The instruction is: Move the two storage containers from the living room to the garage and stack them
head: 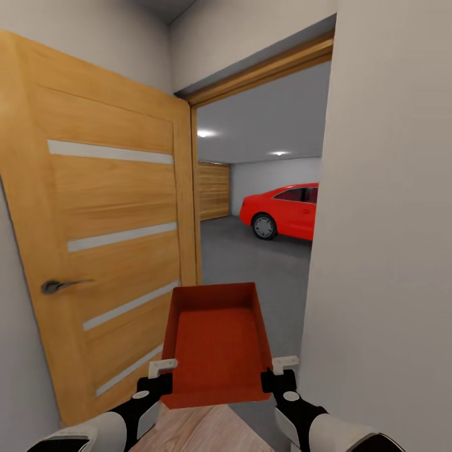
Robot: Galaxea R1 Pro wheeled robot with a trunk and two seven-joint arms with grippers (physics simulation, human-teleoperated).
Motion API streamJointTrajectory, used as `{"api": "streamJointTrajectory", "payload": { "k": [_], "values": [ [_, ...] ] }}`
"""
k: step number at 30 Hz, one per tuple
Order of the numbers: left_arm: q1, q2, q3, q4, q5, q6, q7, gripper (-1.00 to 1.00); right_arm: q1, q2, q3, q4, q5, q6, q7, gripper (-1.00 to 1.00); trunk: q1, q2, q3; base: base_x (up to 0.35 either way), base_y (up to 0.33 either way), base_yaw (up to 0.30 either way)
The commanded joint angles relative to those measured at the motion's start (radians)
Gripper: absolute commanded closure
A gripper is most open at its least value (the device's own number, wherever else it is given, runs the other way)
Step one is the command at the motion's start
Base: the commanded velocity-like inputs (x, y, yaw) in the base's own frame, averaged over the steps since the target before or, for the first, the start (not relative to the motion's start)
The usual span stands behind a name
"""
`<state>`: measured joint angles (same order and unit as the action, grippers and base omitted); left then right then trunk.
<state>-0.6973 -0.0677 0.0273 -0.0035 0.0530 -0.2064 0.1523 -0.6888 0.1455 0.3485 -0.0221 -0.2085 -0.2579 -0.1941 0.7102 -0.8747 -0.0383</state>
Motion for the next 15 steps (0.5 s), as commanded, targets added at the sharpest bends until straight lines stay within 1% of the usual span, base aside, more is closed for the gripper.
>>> {"api": "streamJointTrajectory", "payload": {
  "k": [1,10,15],
  "values": [
    [-0.001,0.0,0.008,-0.001,0.016,-0.006,0.004,1.0,-0.001,0.005,-0.052,0.001,-0.002,0.0,0.015,1.0,0.0,-0.001,-0.002,0.196,0.099,-0.26],
    [-0.001,0.0,0.008,-0.001,0.016,-0.004,0.004,1.0,-0.001,0.005,-0.052,0.001,-0.002,0.0,0.016,1.0,0.0,-0.001,-0.002,0.289,0.186,-0.253],
    [-0.001,0.0,0.008,-0.001,0.016,-0.004,0.004,1.0,-0.001,0.005,-0.052,0.001,-0.002,0.0,0.016,1.0,0.0,-0.001,-0.002,0.298,0.195,-0.057]
  ]
}}
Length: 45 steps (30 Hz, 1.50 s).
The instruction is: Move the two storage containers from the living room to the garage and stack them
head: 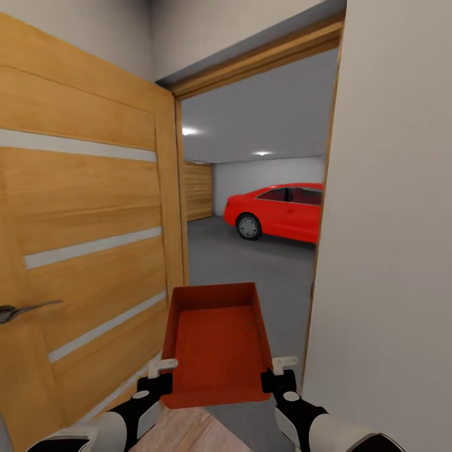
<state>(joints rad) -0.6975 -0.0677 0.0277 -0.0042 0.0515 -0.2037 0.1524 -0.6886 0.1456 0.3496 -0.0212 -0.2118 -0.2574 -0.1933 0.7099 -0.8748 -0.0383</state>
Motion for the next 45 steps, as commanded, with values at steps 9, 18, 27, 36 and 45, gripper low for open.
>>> {"api": "streamJointTrajectory", "payload": {
  "k": [9,18,27,36,45],
  "values": [
    [0.0,0.0,0.008,0.0,0.018,-0.006,0.004,1.0,-0.002,0.005,-0.052,0.0,0.002,0.0,0.015,1.0,0.001,-0.001,-0.002,0.297,0.195,-0.153],
    [0.0,0.0,0.008,0.0,0.018,-0.006,0.004,1.0,-0.002,0.005,-0.053,0.0,0.002,0.0,0.015,1.0,0.001,-0.001,-0.002,0.298,0.195,-0.28],
    [0.0,0.0,0.008,0.0,0.018,-0.006,0.004,1.0,-0.002,0.005,-0.053,0.0,0.002,0.0,0.015,1.0,0.001,-0.001,-0.002,0.297,0.211,-0.212],
    [0.0,0.0,0.008,0.0,0.018,-0.007,0.004,1.0,-0.002,0.004,-0.053,0.0,0.002,0.0,0.015,1.0,0.001,-0.001,-0.002,0.297,0.22,-0.068],
    [0.0,0.0,0.008,0.0,0.018,-0.006,0.004,1.0,-0.002,0.005,-0.054,0.0,0.002,0.0,0.015,1.0,0.001,-0.001,-0.002,0.296,0.22,-0.272]
  ]
}}
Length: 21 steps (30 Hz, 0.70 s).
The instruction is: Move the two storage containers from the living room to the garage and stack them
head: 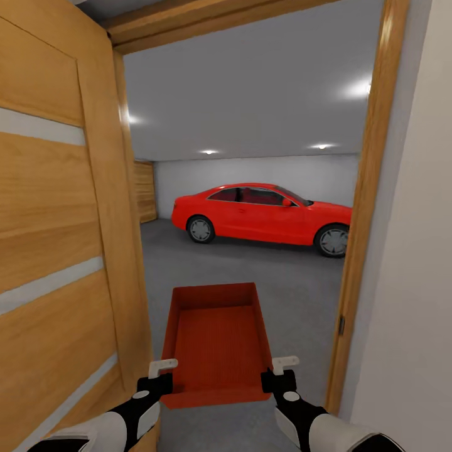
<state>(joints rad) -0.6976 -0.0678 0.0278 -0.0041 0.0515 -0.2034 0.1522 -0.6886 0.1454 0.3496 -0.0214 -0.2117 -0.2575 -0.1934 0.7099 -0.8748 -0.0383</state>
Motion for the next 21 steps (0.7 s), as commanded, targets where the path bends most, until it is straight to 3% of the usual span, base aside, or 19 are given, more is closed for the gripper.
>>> {"api": "streamJointTrajectory", "payload": {
  "k": [1,12,21],
  "values": [
    [0.0,0.0,0.008,-0.001,0.017,-0.007,0.004,1.0,-0.002,0.005,-0.053,0.0,0.002,0.0,0.015,1.0,0.001,-0.001,-0.002,0.296,0.22,-0.282],
    [0.0,0.0,0.007,-0.001,0.017,-0.007,0.004,1.0,-0.002,0.005,-0.053,0.0,0.002,0.0,0.015,1.0,0.001,-0.001,-0.002,0.296,0.22,-0.277],
    [0.0,0.0,0.007,-0.001,0.017,-0.007,0.004,1.0,-0.002,0.004,-0.053,0.0,0.002,0.0,0.015,1.0,0.001,-0.001,-0.001,0.296,0.22,-0.058]
  ]
}}
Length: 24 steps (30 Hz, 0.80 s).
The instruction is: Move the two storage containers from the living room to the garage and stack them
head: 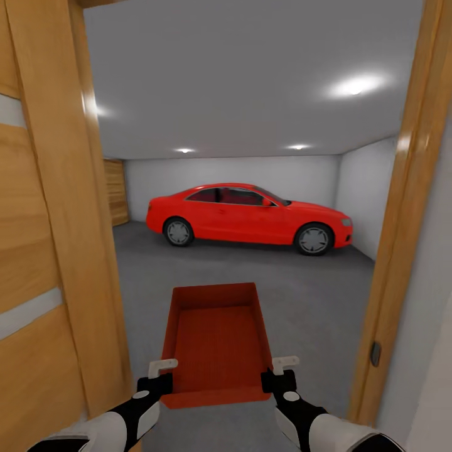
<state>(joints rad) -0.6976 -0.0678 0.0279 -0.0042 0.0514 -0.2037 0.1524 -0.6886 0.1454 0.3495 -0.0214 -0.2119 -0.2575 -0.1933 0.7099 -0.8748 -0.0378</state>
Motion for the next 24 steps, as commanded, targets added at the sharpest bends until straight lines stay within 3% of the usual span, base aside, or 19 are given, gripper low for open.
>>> {"api": "streamJointTrajectory", "payload": {
  "k": [1,11,18,24],
  "values": [
    [0.0,0.0,0.007,0.0,0.018,-0.007,0.004,1.0,-0.002,0.004,-0.053,0.0,0.002,0.0,0.015,1.0,0.001,-0.001,-0.001,0.296,0.22,-0.151],
    [0.0,-0.001,0.007,0.0,0.018,-0.009,0.004,1.0,-0.002,0.005,-0.053,0.0,0.002,0.0,0.015,1.0,0.001,-0.001,0.004,0.283,0.211,-0.258],
    [0.0,-0.001,0.006,0.0,0.018,-0.01,0.004,1.0,-0.002,0.004,-0.053,0.0,0.002,0.0,0.015,1.0,0.001,-0.001,0.007,0.047,0.035,-0.254],
    [0.0,-0.001,0.006,0.0,0.018,-0.01,0.004,1.0,-0.002,0.005,-0.053,0.0,0.002,0.0,0.015,1.0,0.001,-0.001,0.007,0.001,0.001,-0.045]
  ]
}}
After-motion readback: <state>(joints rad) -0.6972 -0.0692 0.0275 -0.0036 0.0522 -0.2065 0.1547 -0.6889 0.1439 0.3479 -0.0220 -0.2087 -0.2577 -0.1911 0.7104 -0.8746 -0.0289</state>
